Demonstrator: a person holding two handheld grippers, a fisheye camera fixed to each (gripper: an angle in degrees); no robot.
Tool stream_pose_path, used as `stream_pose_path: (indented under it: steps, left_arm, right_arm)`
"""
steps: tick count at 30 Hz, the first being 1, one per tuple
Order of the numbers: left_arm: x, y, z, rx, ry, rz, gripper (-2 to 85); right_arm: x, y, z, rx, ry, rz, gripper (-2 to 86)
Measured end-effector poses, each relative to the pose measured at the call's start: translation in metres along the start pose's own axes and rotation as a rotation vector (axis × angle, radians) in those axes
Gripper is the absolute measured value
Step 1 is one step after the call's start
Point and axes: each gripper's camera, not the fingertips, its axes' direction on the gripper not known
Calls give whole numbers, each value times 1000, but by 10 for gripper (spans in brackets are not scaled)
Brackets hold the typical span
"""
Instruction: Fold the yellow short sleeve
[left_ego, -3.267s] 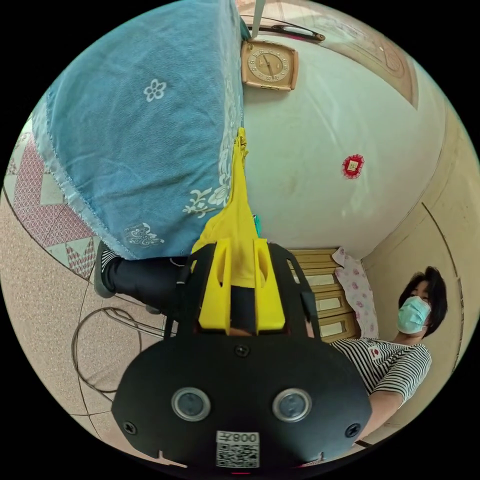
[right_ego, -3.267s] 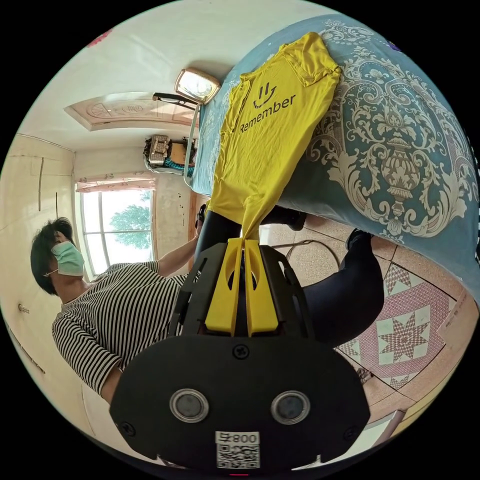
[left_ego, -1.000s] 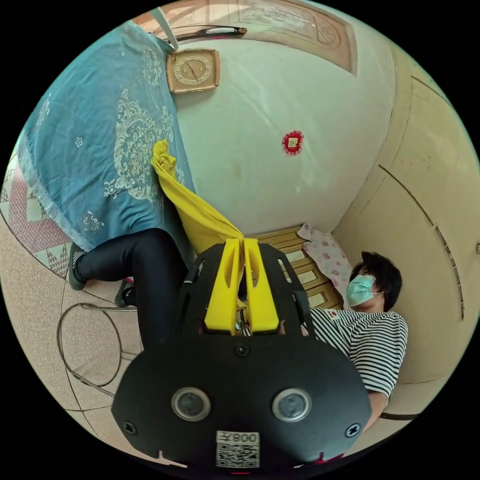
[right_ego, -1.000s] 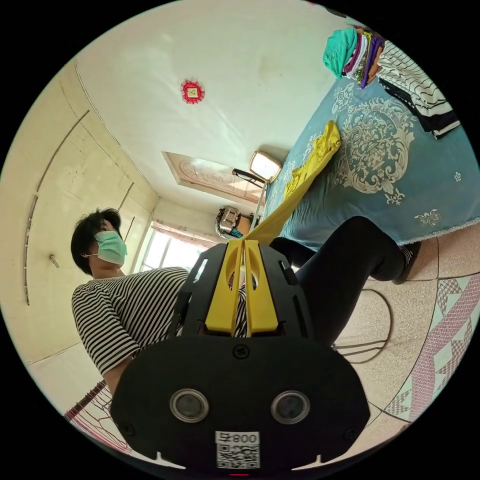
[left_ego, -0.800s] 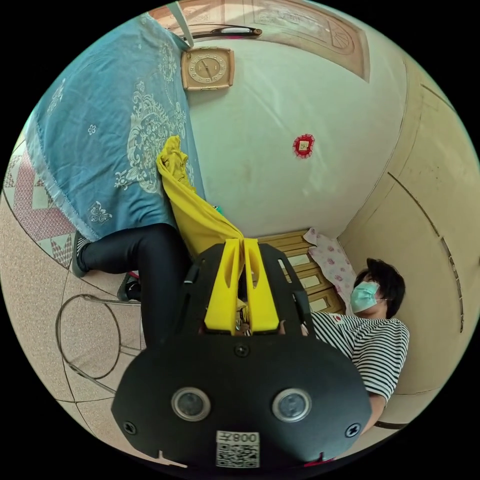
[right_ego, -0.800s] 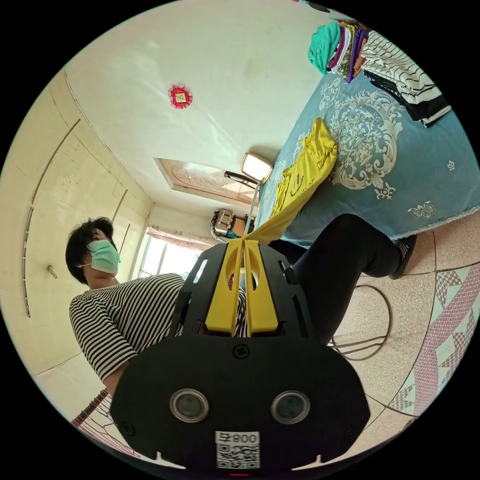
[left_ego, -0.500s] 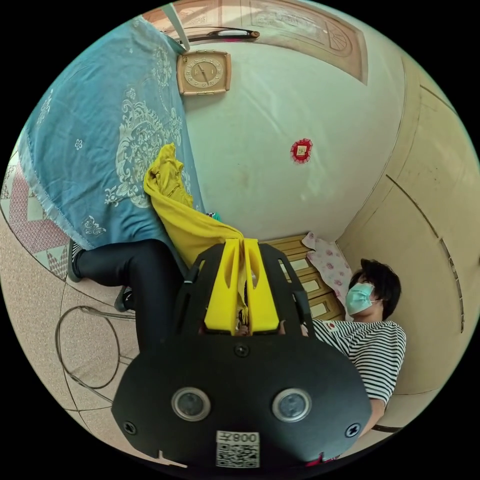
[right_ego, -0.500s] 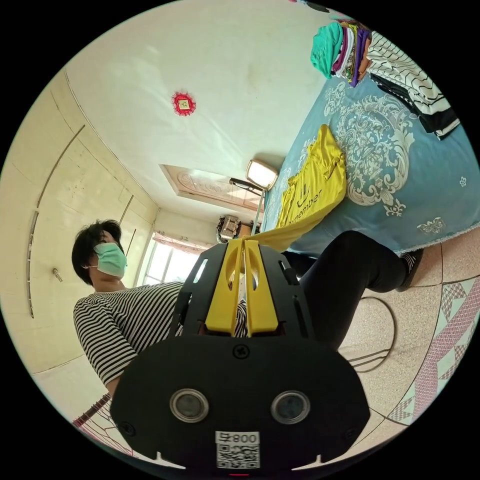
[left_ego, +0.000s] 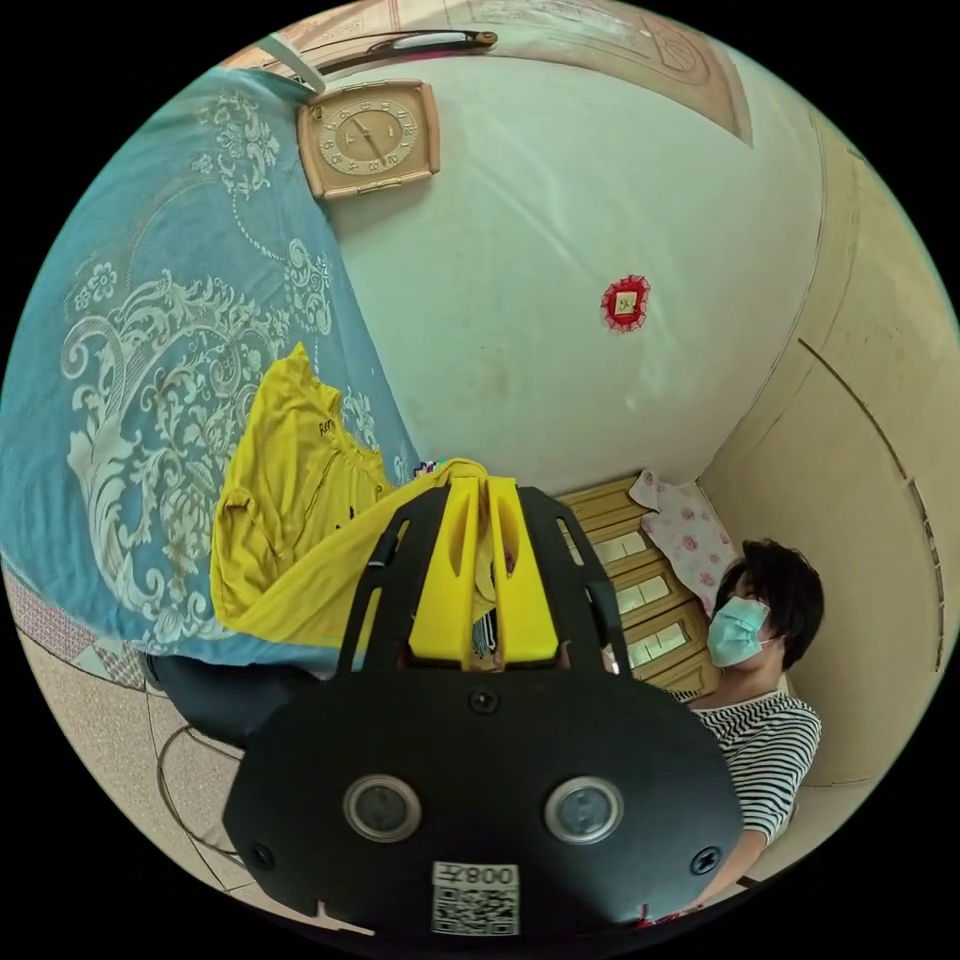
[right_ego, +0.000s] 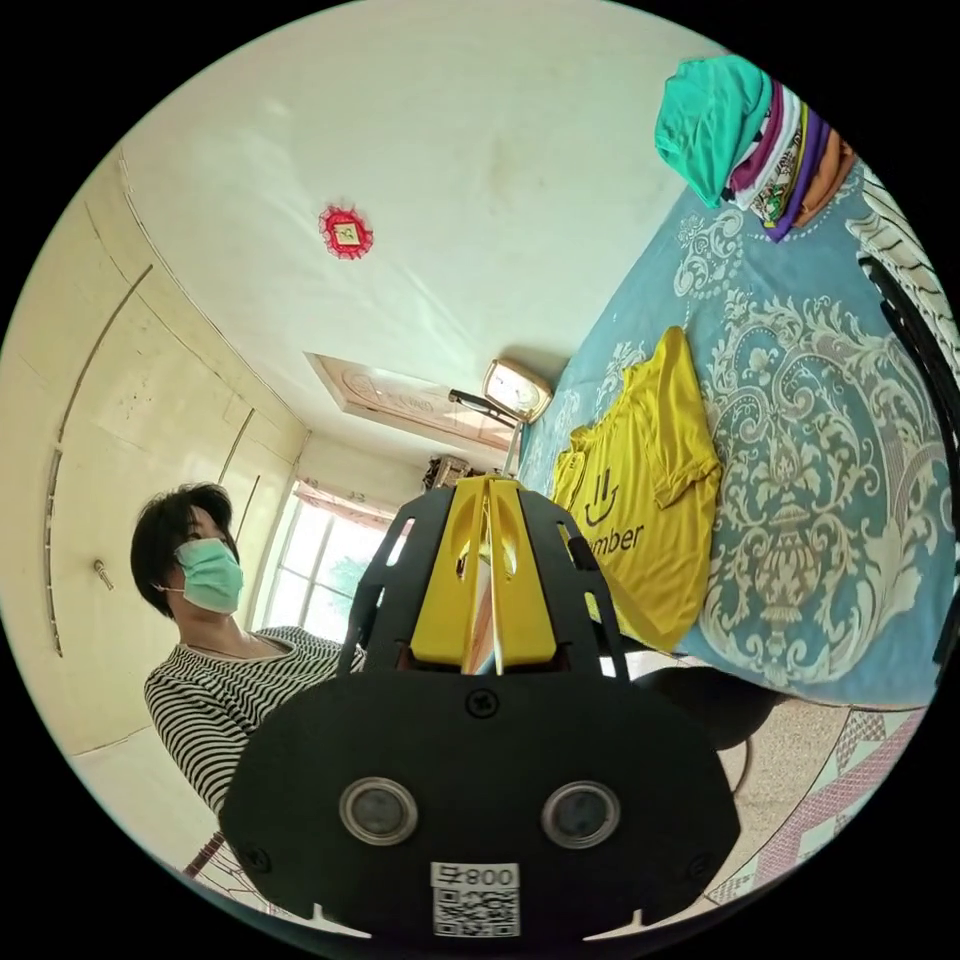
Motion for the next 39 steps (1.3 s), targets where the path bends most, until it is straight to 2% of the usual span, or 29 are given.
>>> stream_pose_path:
  steps: [8, 23, 31, 39]
  left_arm:
    - [-98, -120, 98, 1, -84, -40, 20]
    - [-264, -258, 235, -21, -234, -129, 28]
    - [-337, -295, 291, 57, -373, -249, 65]
    - [-349, -300, 349, 127, -331, -180, 82]
  right_arm:
    - [84, -140, 58, -13, 40, 44, 4]
    - [228, -313, 173, -105, 138, 166, 3]
    - [298, -361, 226, -74, 190, 332, 4]
    - [311, -386, 265, -43, 184, 362, 8]
